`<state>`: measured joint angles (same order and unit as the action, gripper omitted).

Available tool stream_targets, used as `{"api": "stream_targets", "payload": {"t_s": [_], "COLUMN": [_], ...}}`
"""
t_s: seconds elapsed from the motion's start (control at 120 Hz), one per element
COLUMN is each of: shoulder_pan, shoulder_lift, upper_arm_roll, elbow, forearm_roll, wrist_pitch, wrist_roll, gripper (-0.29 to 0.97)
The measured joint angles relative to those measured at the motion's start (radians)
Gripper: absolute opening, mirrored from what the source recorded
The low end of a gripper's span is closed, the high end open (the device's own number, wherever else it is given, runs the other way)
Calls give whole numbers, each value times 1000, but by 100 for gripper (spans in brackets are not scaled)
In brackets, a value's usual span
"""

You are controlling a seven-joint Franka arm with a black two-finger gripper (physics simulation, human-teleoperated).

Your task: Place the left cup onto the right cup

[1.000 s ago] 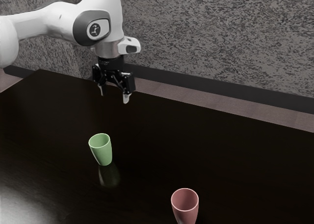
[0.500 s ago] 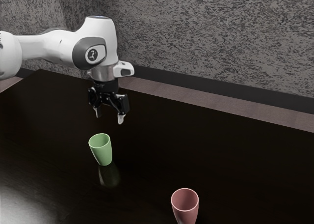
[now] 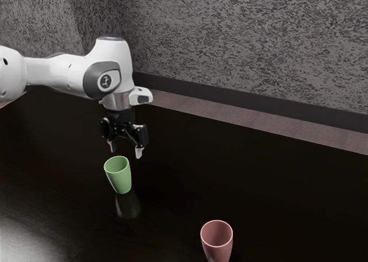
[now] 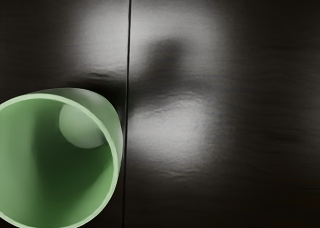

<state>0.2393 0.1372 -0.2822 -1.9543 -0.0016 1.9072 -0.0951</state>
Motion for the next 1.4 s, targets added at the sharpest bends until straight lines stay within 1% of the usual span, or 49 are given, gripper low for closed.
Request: {"api": "stream_targets", "payload": {"t_s": [0.5, 1.017, 1.4], "shoulder_pan": [18, 9, 1], "shoulder_lift": [8, 80, 106], "upper_arm_roll": [4, 34, 37], "elbow": [-53, -38, -36], "forearm_roll": [-10, 5, 8], "wrist_pitch": [38, 74, 86], "wrist_roll": [-4, -6, -6], "gripper": [62, 59, 55]}}
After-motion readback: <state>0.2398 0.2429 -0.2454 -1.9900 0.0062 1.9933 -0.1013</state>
